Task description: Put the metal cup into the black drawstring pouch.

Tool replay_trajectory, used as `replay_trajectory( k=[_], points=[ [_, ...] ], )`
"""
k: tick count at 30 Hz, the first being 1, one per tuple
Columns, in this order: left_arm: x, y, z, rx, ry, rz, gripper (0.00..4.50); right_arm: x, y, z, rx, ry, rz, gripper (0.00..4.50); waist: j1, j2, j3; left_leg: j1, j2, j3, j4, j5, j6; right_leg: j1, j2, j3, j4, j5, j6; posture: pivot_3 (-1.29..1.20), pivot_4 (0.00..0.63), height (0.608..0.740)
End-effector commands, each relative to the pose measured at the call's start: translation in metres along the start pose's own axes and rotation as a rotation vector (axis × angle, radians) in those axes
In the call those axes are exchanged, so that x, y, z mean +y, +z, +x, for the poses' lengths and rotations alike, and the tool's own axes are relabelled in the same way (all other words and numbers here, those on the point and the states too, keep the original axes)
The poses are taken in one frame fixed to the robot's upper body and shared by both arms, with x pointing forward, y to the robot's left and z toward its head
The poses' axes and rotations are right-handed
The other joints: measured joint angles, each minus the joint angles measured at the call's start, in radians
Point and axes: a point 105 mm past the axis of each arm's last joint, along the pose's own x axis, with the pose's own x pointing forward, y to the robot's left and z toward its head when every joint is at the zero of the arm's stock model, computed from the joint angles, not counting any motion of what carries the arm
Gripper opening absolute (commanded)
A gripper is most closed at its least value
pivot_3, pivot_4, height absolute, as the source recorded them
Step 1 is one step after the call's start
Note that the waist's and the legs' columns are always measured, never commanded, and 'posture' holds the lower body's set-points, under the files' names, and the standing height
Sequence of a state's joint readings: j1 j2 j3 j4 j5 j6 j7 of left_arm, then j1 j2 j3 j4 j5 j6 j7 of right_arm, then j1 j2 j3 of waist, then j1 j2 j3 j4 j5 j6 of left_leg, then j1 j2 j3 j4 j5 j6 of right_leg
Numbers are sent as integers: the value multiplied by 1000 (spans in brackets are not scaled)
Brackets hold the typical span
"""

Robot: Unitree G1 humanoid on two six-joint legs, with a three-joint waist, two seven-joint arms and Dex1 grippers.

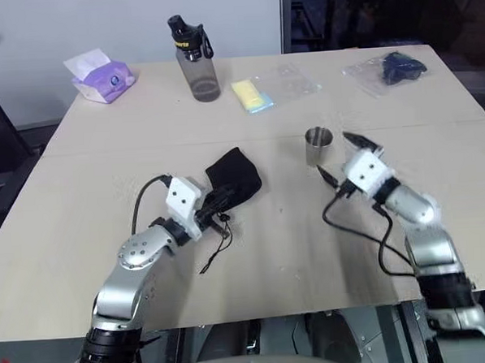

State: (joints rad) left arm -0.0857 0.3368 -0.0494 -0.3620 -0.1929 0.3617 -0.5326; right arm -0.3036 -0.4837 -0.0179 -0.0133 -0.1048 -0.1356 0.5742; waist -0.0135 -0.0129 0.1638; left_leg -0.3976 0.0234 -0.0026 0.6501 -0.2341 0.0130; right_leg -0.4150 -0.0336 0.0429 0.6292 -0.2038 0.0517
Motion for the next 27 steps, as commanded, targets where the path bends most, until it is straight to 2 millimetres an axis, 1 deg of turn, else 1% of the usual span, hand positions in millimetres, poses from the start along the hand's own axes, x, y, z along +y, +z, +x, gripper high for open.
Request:
replay_trajectory(
  k=[1,3,6,8,10,11,12,13,15,16,19,20,23,25,27],
  points=[
    [0,20,2,-47,-10,-70,44,-14,5,22,40,27,-116,4500,-1,0,1,0,0,0,0,0,0,0,0,0,0,0,0,0,150,740],
    [3,23,4,-41,4,-114,44,-12,5,31,59,100,-171,4500,0,-1,1,0,0,0,0,0,0,0,0,0,0,0,0,0,150,740],
    [5,28,6,-43,5,-151,44,-6,2,36,86,180,-232,4500,0,-2,1,0,0,-1,0,0,0,1,0,-1,0,0,0,0,150,740],
    [6,31,7,-49,7,-173,44,-1,-1,39,102,240,-360,4500,0,-2,1,0,0,-1,0,0,0,1,0,-1,-1,0,0,0,150,740],
    [6,32,8,-49,5,-181,44,5,-8,40,137,286,-371,4500,-1,-2,1,-1,-1,-1,0,0,0,1,0,-1,-1,1,0,0,150,740],
    [6,32,8,-48,5,-183,0,8,-13,38,160,311,-367,3940,-1,-2,1,-1,-1,-1,0,0,0,1,0,-1,-1,1,0,0,150,740],
    [6,32,8,-47,5,-184,0,11,-17,36,181,338,-370,3652,-1,-2,1,-1,-1,-1,0,0,0,1,-1,-1,-1,1,0,0,150,740],
    [7,32,8,-46,6,-186,0,13,-22,32,200,364,-375,3158,-1,-2,1,-1,-1,-1,0,0,0,1,-1,-1,-1,1,0,0,150,740],
    [8,32,7,-43,9,-191,0,13,-28,26,231,377,-359,2345,-1,-2,1,-1,-1,-2,0,0,0,1,0,-1,-1,1,0,0,150,740],
    [7,32,7,-42,8,-196,0,12,-28,24,235,373,-358,1742,0,-2,1,-1,-1,-2,0,0,0,1,0,-1,-1,0,-1,0,150,740],
    [5,33,8,-44,-2,-218,0,7,-24,23,226,352,-364,286,-2,-2,2,-1,-1,-1,0,0,0,1,0,-1,-1,0,-1,0,150,740],
    [4,34,9,-47,-5,-228,0,6,-23,23,227,351,-375,67,-3,-2,2,-1,-1,-1,1,0,0,1,0,-1,-1,0,-1,0,150,740],
    [4,35,12,-44,-10,-250,0,4,-20,20,220,332,-373,67,-2,-3,2,-1,-1,-2,1,0,0,1,0,-1,-1,0,-1,0,150,740],
    [5,35,14,-40,-12,-263,0,2,-8,22,165,290,-347,67,-1,-3,2,-1,-1,-2,1,0,0,1,0,-1,-1,0,-1,0,150,740],
    [7,36,17,-39,-9,-279,0,-2,16,27,55,231,-302,67,-1,-3,2,-1,-1,-2,1,0,0,1,0,-1,-1,1,0,0,150,740]
  ],
)
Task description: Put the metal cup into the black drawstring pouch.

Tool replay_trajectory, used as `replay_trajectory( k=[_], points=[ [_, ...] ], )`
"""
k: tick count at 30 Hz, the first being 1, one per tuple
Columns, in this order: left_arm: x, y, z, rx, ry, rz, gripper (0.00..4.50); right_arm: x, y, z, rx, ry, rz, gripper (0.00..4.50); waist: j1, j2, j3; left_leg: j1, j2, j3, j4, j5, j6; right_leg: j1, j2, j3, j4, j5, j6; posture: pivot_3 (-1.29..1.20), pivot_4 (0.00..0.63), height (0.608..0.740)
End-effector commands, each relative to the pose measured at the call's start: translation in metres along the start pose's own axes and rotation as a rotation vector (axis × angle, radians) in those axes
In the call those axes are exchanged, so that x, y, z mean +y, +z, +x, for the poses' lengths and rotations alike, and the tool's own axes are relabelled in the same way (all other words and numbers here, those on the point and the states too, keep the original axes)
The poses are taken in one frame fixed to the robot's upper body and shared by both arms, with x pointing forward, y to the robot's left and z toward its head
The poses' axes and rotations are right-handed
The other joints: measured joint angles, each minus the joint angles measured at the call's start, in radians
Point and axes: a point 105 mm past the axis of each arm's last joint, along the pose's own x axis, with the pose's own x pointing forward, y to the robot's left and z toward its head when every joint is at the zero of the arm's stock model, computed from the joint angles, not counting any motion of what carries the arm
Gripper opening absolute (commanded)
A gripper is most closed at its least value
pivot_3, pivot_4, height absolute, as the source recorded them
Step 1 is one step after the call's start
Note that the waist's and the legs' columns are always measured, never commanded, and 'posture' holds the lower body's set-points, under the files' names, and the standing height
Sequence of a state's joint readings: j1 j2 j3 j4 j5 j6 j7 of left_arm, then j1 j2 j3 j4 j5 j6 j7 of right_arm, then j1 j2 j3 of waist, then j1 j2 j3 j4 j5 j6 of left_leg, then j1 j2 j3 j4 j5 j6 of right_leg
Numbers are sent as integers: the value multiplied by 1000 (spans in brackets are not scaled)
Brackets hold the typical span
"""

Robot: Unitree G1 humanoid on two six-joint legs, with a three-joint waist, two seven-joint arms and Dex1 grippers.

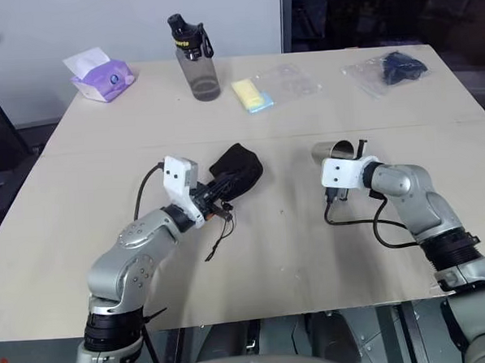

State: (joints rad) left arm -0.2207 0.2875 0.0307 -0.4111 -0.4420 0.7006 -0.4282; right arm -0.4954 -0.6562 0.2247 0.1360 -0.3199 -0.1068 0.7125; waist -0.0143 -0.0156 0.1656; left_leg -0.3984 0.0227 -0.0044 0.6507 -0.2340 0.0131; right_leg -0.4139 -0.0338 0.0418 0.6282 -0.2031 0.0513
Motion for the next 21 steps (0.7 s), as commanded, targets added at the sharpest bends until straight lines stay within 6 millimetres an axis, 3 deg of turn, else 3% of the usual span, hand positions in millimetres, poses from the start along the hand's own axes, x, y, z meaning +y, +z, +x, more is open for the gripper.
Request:
replay_trajectory(
  k=[1,3,6,10,13,21],
  points=[
    [-2,14,3,-40,-16,-9,0,-37,46,-12,-207,-188,37,67,-2,0,0,0,0,0,0,0,0,0,0,0,0,0,0,0,150,740],
    [-2,14,5,-32,-21,-8,0,-44,75,-18,-357,-238,55,67,-4,0,0,0,0,0,0,0,0,0,0,1,0,1,2,0,150,740],
    [-3,13,6,-16,-32,-13,0,-24,117,-22,-556,-161,68,67,-2,0,0,0,0,-1,0,0,0,0,1,0,0,1,2,0,150,740],
    [-4,14,7,-13,-39,-24,0,4,138,-21,-635,-76,45,67,3,-1,0,0,0,-2,0,0,0,0,0,-1,0,1,2,0,150,740],
    [-4,13,6,-10,-41,-29,0,15,143,-18,-652,-51,-23,67,1,-1,1,0,0,0,1,0,0,0,0,0,0,0,-1,0,150,740],
    [-12,19,2,-25,-94,-112,0,39,121,4,-555,1,-182,67,0,-2,1,0,0,-1,1,0,0,0,0,0,1,-1,-1,0,150,740]
  ],
)
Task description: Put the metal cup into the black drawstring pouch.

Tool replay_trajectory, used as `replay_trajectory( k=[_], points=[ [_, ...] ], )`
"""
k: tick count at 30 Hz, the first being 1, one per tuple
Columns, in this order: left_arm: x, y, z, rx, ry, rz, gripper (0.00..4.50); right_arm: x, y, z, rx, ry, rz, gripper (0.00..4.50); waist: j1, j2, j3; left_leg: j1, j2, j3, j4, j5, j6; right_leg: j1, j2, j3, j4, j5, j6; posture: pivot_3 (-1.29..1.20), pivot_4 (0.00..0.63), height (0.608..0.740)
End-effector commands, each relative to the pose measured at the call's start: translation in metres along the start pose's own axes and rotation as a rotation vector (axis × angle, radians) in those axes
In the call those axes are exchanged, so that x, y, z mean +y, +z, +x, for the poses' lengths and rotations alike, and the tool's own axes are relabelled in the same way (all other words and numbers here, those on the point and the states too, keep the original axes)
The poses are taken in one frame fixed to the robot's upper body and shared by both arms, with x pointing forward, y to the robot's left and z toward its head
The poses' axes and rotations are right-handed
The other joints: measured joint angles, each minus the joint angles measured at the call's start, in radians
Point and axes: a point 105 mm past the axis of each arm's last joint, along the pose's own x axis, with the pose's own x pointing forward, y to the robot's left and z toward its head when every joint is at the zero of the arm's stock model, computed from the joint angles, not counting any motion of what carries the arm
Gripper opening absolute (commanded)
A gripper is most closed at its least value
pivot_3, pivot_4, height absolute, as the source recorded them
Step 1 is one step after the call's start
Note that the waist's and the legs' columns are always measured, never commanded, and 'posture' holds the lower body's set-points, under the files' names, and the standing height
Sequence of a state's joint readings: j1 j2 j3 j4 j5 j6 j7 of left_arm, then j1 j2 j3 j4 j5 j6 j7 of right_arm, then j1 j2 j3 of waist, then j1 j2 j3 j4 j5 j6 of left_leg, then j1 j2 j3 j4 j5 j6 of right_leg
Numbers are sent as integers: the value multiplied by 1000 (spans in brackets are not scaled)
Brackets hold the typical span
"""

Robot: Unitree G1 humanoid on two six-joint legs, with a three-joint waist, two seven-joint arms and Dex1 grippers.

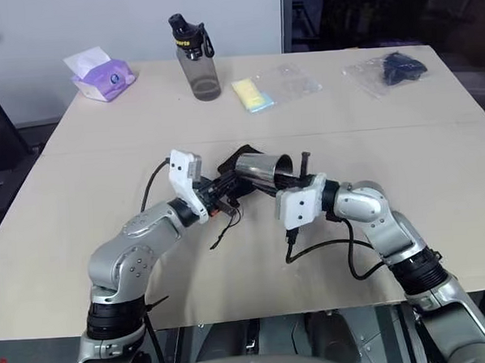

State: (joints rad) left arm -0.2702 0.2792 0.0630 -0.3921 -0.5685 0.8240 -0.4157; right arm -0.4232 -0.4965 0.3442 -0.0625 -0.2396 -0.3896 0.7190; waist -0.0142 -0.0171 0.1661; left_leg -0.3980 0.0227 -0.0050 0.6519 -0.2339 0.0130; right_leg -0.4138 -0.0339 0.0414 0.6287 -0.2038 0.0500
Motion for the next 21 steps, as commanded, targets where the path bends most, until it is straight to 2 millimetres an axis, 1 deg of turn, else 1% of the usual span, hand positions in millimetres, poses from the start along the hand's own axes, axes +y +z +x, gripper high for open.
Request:
replay_trajectory(
  k=[1,5,9,12,16,18,19,21],
  points=[
    [-10,17,-3,-55,-44,8,0,-5,-1,2,2,-18,-68,67,0,0,0,0,0,0,0,0,0,0,0,0,0,0,0,0,150,740],
    [-14,18,-4,-55,-58,2,0,-2,-11,2,46,-14,-84,67,0,-1,0,0,0,0,0,0,0,0,0,0,0,0,0,0,150,740],
    [-19,16,-6,-44,-84,-9,0,-5,-7,10,41,-28,-84,67,-2,-1,1,0,0,0,0,0,0,0,0,0,0,0,0,0,150,740],
    [-21,15,-6,-40,-92,-7,0,-5,-4,17,42,-56,-30,67,-1,-1,1,0,0,0,0,0,0,0,0,0,1,0,0,0,150,740],
    [-26,13,-6,-35,-105,-8,0,-12,4,29,-1,-155,218,67,0,-1,1,0,0,-1,0,0,0,0,0,0,1,0,0,0,150,740],
    [-29,12,-5,-33,-117,-12,0,-15,4,34,-28,-213,421,67,0,-2,1,0,0,-1,0,0,0,0,0,0,1,0,0,0,150,740],
    [-31,11,-5,-30,-123,-8,0,-15,3,36,-33,-226,502,67,0,-2,1,0,0,-1,0,0,0,0,0,0,1,0,0,0,150,740],
    [-33,11,-4,-28,-135,-2,0,-9,2,39,-31,-186,581,67,1,-2,1,0,0,-1,0,0,0,0,0,0,1,0,0,0,150,740]
  ],
)
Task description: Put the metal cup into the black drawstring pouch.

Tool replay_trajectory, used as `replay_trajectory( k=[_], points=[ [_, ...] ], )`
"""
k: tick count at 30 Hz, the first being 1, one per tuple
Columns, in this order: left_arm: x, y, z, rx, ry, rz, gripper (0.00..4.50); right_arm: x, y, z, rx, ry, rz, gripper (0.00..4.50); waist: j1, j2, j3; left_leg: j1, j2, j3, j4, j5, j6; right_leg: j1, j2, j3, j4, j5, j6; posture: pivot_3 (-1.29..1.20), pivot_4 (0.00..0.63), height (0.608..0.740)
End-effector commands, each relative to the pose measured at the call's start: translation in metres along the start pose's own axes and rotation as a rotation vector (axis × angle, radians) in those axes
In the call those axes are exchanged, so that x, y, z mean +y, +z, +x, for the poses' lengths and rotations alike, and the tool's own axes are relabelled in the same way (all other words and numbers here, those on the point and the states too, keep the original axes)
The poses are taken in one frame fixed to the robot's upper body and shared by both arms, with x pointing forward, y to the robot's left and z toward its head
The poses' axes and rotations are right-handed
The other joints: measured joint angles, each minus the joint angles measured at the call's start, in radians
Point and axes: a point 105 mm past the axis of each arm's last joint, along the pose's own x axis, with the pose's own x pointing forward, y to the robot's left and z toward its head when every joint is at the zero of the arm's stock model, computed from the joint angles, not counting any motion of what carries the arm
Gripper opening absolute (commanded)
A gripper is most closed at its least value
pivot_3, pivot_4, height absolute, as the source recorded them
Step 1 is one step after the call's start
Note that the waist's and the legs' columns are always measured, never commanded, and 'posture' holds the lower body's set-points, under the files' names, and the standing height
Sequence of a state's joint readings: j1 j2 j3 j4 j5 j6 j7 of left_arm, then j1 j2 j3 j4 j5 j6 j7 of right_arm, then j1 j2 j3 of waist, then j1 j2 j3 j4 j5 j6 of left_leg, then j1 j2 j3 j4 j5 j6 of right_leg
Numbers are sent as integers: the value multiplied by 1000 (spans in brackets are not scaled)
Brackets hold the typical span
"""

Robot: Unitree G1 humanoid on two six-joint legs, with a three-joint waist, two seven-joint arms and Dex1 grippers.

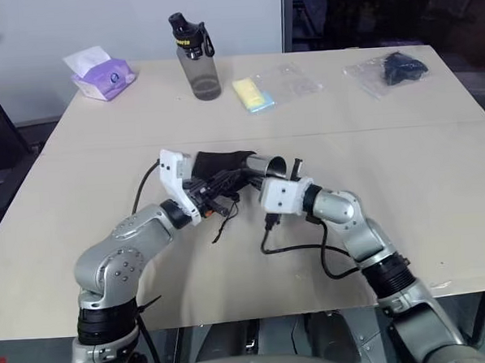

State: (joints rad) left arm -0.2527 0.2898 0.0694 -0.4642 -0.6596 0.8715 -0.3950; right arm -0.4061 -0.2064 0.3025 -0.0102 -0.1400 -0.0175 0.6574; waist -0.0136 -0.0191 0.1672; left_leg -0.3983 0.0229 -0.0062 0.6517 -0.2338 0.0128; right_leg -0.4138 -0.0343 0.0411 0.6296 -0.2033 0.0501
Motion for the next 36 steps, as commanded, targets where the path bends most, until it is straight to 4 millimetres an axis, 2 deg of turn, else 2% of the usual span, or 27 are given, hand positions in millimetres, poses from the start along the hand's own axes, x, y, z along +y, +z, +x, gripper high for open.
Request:
replay_trajectory(
  k=[1,3,8,12,14,16,18,19,22,26,28,29,34,36],
  points=[
    [-19,6,3,-16,-80,25,0,3,17,2,-55,42,108,67,0,0,0,0,0,0,0,0,0,0,0,0,0,0,0,0,150,740],
    [-19,6,3,-16,-86,27,0,2,20,6,-69,36,218,67,-1,0,0,0,0,0,0,0,0,0,0,0,0,0,0,0,150,740],
    [-18,6,5,-16,-93,24,0,3,41,12,-197,71,492,67,-2,0,0,0,0,-1,0,0,0,0,1,-1,1,0,0,0,150,740],
    [-21,6,7,-19,-107,22,0,-12,44,15,-255,4,892,67,-3,0,0,1,0,-1,0,0,0,0,1,-1,2,0,0,0,150,740],
    [-22,6,8,-22,-112,20,0,-15,45,14,-261,1,959,67,-2,0,0,0,0,-1,0,0,0,0,1,-1,2,0,0,0,150,740],
    [-22,6,8,-22,-114,19,0,-14,45,14,-243,7,914,67,-2,0,0,0,0,-1,0,0,0,0,1,-1,2,0,0,0,150,740],
    [-23,8,9,-27,-115,16,0,-17,39,17,-185,-57,742,67,-3,0,0,0,0,-1,0,0,0,0,0,-1,2,0,0,0,150,740],
    [-22,9,10,-31,-113,12,0,-18,38,19,-158,-75,609,67,-4,0,0,0,0,-1,0,0,0,0,0,-1,2,0,0,0,150,740],
    [-15,21,15,-75,-84,-66,0,3,41,25,-111,28,176,67,-5,0,1,0,0,0,0,0,0,-1,0,-1,1,-2,2,0,150,740],
    [-13,41,24,-139,-92,-134,0,18,15,25,-25,127,-325,67,-7,-1,0,0,-1,-1,0,0,0,-1,1,-1,1,-2,4,0,150,740],
    [-15,45,27,-140,-104,-130,0,26,1,23,4,230,-629,67,-11,-1,1,0,-1,0,0,0,0,-1,1,0,1,-1,5,0,150,740],
    [-16,46,29,-138,-111,-123,0,26,-4,23,12,255,-716,67,-15,-2,1,0,-1,1,0,0,0,-1,1,0,1,1,5,0,150,740],
    [-25,52,41,-140,-162,-109,0,4,-5,28,35,190,-807,67,-16,-7,4,-1,-1,-1,-1,0,0,-1,1,-1,0,2,3,0,150,740],
    [-32,47,41,-117,-196,-105,0,-8,5,33,18,87,-670,67,-19,-7,4,-1,-1,-1,-1,0,0,-1,1,0,0,2,3,0,150,740]
  ],
)
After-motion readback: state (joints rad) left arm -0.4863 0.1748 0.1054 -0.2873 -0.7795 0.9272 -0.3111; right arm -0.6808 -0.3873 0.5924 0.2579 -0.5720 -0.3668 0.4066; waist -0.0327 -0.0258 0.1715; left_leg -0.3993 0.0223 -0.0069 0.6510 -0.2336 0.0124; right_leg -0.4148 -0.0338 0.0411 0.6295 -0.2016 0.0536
